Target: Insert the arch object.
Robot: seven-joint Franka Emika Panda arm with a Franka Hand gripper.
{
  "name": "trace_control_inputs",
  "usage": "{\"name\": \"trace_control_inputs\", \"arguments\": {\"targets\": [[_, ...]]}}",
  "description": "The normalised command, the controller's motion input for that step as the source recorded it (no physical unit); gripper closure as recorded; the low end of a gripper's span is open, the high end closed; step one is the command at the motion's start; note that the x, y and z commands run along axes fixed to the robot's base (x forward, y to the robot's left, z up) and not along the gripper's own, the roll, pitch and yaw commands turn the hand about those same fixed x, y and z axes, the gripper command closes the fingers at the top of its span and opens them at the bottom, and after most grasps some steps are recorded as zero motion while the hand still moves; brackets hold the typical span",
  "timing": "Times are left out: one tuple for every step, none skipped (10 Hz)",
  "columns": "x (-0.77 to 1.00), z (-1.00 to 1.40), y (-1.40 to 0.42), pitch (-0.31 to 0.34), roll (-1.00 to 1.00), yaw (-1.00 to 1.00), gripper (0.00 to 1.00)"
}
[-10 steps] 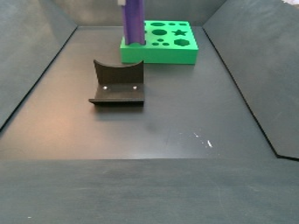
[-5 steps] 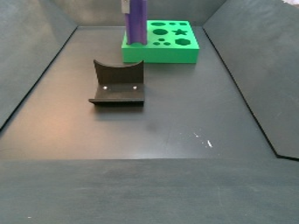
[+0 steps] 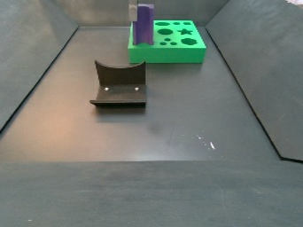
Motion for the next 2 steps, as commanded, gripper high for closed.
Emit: {"name": "trace_control_inputs", "arguments": {"targets": [[0.00,-0.03,0.00,-0.084,-0.05,0.00,1.00],[0.00,0.00,0.00,0.000,0.00,0.00,1.00]]}}
